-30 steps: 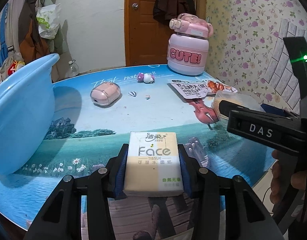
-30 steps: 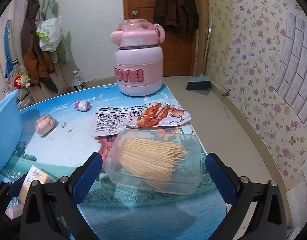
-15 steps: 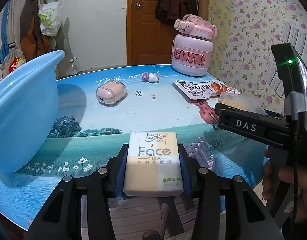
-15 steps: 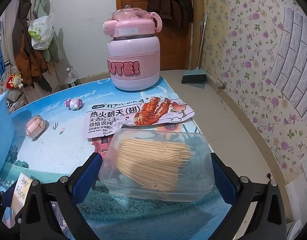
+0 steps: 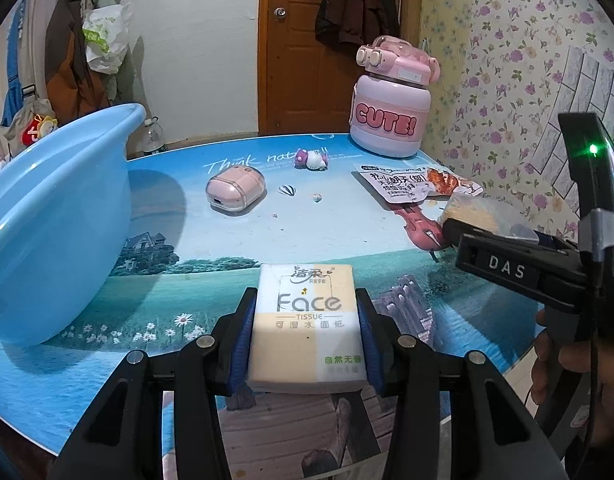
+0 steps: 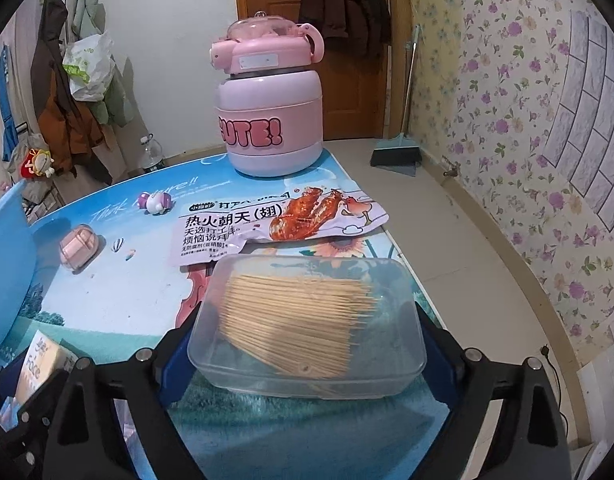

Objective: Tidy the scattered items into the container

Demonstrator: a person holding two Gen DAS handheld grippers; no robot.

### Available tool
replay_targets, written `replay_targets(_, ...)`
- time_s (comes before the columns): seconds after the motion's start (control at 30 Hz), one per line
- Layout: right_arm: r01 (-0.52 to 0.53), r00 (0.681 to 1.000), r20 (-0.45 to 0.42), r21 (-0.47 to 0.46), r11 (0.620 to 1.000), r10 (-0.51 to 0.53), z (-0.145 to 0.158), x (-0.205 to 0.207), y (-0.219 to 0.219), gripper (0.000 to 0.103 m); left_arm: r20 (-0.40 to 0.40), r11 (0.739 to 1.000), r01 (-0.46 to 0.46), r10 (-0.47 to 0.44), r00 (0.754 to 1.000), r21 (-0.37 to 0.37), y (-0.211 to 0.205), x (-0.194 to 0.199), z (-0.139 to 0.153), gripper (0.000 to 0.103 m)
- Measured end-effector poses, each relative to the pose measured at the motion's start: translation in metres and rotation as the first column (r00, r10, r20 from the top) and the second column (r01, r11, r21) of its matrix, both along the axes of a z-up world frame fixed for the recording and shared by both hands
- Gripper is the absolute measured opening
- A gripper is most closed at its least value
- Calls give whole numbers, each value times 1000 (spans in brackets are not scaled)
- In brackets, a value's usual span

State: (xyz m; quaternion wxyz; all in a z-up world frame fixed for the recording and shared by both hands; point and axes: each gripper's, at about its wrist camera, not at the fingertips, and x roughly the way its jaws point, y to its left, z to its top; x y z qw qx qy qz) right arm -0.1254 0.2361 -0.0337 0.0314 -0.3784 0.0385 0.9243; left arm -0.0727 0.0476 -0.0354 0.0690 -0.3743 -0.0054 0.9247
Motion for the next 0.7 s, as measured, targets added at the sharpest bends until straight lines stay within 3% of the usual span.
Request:
replay_targets(0.2,9,1000,-16,-18,1000,-9,2,17,-1,93,-14,1000,-6,6,1000,-2,-6,9,5,44)
replay_targets(0.7,-121,991,-63,-9,993,120,12,76,-39,93,-50,999,-50,50,997,20,-30,43,16,44)
